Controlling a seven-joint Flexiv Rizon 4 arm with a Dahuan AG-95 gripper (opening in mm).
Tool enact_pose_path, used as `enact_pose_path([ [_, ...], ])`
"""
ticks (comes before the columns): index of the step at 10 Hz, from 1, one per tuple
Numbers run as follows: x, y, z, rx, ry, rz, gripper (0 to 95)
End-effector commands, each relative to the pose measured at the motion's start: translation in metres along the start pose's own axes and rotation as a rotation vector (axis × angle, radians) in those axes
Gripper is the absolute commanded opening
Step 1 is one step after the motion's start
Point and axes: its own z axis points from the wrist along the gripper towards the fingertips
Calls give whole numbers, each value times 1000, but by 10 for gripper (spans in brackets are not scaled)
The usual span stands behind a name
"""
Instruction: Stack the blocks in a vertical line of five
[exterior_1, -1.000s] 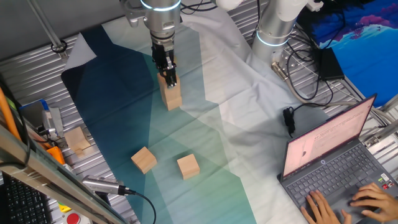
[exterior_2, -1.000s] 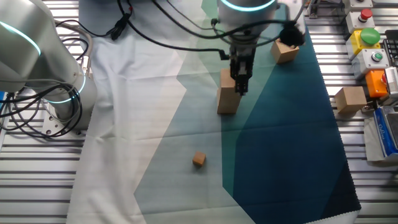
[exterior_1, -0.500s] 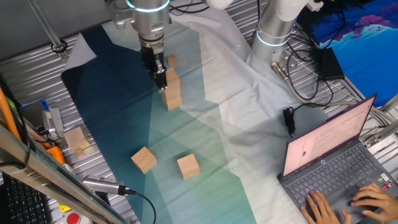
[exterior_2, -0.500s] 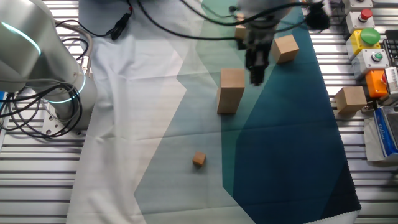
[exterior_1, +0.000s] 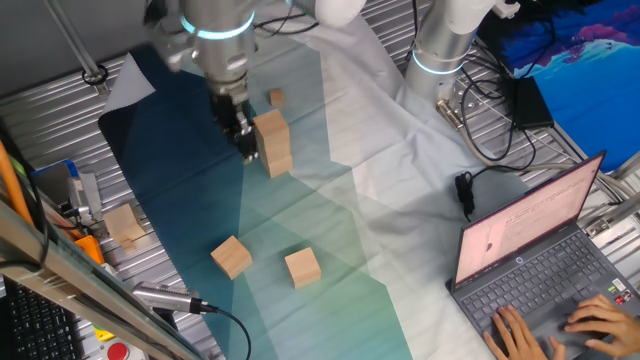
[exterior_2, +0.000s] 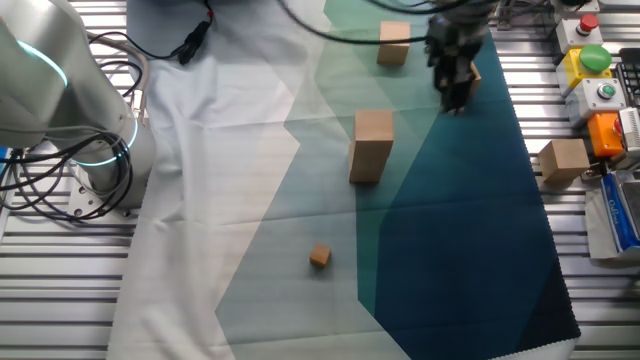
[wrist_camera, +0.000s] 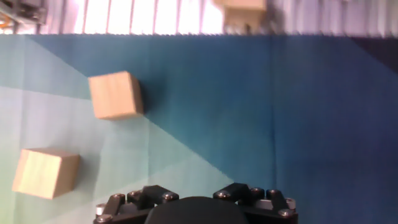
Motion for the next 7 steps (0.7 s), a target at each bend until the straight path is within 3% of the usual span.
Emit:
enact_pose_path([
  [1,-21,16,16,7,1,-43,760],
  [2,-31,23,19,27,2,-57,570],
  [4,-43,29,24,26,18,-49,570],
  [6,-45,34,34,15,7,-69,570],
  [7,-46,36,40,24,18,-85,570],
])
